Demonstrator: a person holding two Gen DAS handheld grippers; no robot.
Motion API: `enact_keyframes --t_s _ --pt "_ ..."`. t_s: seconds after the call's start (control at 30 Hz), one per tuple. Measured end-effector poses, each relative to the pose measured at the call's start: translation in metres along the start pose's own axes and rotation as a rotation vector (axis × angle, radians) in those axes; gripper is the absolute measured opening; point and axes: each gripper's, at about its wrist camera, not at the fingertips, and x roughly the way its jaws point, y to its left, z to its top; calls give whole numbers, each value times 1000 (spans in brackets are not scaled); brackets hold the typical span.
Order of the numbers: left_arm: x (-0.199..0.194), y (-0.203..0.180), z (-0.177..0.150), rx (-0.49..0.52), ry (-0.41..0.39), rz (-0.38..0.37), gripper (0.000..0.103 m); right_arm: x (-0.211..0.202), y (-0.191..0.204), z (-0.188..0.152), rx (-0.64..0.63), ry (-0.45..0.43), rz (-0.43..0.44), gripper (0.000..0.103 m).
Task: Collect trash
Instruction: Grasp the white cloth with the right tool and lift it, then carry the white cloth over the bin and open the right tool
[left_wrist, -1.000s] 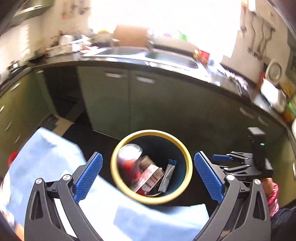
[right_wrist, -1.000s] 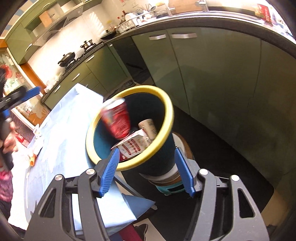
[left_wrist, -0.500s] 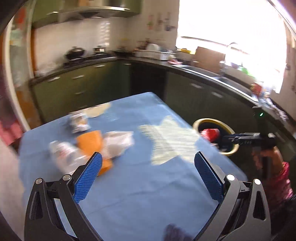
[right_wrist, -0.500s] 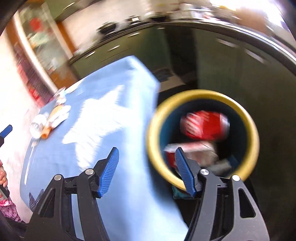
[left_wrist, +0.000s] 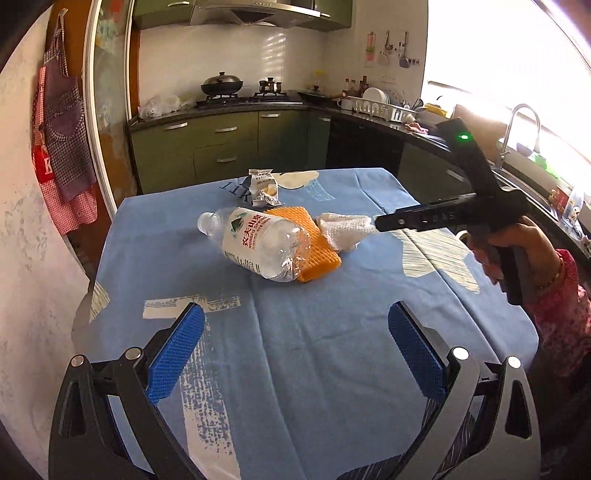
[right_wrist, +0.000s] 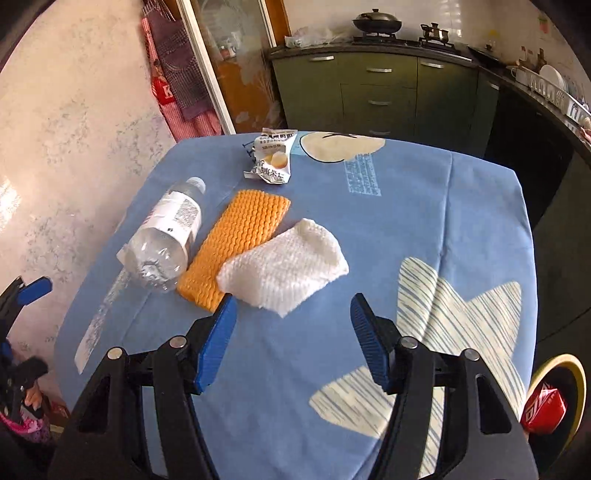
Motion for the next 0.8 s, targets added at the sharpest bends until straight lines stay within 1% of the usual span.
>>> enact_keyframes --t_s 0.07,0.13,0.17,0.27,0.3,0.33,0.37,0.4,0.43,0.53,0.8 --pt "3 1 -1 -1 -1 -10 98 17 1 9 16 29 -5 61" --pt "4 2 -2 -3 1 -21 98 31 0 14 32 53 -13 65" --pt "4 2 -3 -7 1 -26 98 37 -1 16 40 61 -28 65" --pt "7 3 -5 -18 9 -41 98 47 -1 18 48 81 -25 64" --pt "7 4 -6 -21 13 -45 98 49 -1 19 49 86 -22 51" --pt "9 4 -7 -23 16 -47 98 50 -2 18 53 92 -10 33" --pt "9 3 -8 -24 17 -50 98 50 -3 17 57 94 0 26" --pt "9 3 -8 -24 19 -52 98 50 -3 17 54 89 0 16" --pt "10 2 -9 -24 21 -55 98 48 -2 16 47 81 -8 14" --pt "10 -1 -9 -21 23 -57 98 33 1 11 29 41 -15 12" --pt "8 -12 -6 -3 21 -62 98 -31 2 -6 26 -83 -15 12"
